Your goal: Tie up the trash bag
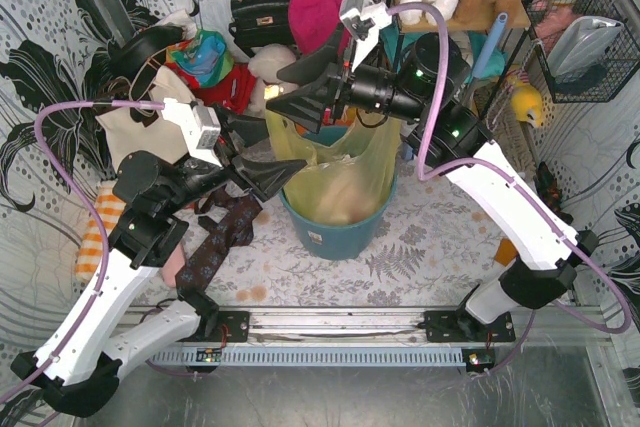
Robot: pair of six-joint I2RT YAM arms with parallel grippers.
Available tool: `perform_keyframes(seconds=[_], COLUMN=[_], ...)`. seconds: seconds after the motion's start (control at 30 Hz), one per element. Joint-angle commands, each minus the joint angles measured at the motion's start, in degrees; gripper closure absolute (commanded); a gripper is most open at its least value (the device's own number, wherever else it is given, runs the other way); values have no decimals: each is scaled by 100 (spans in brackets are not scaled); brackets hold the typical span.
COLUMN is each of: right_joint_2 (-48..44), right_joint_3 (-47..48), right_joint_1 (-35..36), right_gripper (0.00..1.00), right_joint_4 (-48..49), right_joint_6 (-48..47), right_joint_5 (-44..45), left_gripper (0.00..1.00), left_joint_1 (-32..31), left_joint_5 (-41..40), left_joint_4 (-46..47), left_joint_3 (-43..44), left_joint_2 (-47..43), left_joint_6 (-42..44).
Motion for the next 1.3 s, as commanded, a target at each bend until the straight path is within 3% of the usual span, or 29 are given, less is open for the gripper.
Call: perform_keyframes(seconds=[0.0, 0.2, 0.33, 0.67, 0.9, 1.07, 1.27], right_joint_2=[161, 178, 156, 118, 102, 1, -112], right_joint_3=[349, 425, 416, 365, 414, 358, 243], right_joint_1=[74, 124, 154, 165, 165, 165, 163], right_gripper=[40, 83, 100, 100, 100, 100, 100], right_joint_4=[-310, -317, -305, -178, -296, -366, -309], right_joint_6=[-131, -158, -145, -31, -72, -158, -189], right_joint_5=[355, 344, 304, 14, 14, 138, 280], left_gripper=[14, 14, 13, 10, 21, 21, 22], left_joint_1=[7, 6, 8, 6, 20, 14, 15], left_joint_5=[29, -87, -321, -789, -1026, -1508, -1404], left_joint_4=[276, 188, 182, 472, 575, 388, -189], left_joint_3=[29, 69, 81, 425, 742, 719, 713], left_joint_2=[-19, -50, -97, 226, 589, 390, 12], left_joint_6=[18, 73, 132, 414, 583, 794, 1032])
